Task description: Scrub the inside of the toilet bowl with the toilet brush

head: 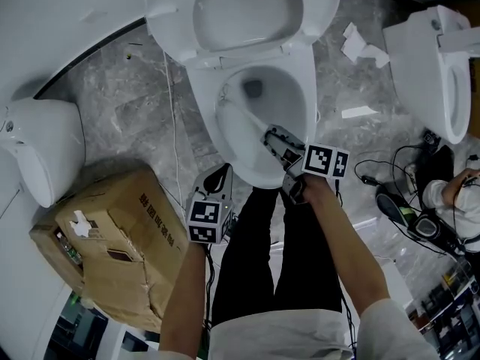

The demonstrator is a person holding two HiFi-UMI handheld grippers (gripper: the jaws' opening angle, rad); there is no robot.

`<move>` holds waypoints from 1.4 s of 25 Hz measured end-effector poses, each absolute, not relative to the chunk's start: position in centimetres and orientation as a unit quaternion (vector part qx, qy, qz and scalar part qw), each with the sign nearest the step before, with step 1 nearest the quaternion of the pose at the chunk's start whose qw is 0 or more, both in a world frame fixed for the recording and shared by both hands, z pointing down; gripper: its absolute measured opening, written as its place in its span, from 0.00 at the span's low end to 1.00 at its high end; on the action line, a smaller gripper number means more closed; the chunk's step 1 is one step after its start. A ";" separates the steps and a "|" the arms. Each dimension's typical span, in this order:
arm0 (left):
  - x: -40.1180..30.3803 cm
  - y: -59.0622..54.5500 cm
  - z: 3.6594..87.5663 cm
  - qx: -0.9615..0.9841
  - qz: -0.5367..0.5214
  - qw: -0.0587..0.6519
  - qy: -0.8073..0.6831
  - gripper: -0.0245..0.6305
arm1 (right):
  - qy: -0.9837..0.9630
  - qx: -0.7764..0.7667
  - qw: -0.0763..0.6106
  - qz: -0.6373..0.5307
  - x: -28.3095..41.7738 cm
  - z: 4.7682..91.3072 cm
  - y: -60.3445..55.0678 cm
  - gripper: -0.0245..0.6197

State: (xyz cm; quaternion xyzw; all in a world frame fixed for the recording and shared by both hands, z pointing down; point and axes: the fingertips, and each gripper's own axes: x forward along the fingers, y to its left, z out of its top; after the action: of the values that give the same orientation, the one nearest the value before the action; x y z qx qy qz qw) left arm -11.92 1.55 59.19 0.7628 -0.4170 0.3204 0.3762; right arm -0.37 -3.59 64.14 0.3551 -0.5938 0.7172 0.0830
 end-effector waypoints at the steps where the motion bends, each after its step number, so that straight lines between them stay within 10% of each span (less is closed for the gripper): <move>1: -12.0 1.1 59.1 0.764 0.320 0.374 -0.417 0.08 | -0.587 0.358 0.076 0.722 -0.3 64.1 -3.8 0.35; 35: -11.9 -0.6 58.7 0.781 0.318 0.358 -0.402 0.08 | -0.494 0.503 -0.074 0.706 11.4 62.7 -7.0 0.33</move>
State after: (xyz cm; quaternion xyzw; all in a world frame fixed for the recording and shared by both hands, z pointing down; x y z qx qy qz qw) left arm -11.92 -0.60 58.69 0.7807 -0.4020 0.3179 0.3575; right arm 11.37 -7.04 62.72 0.5026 -0.4940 0.7055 -0.0741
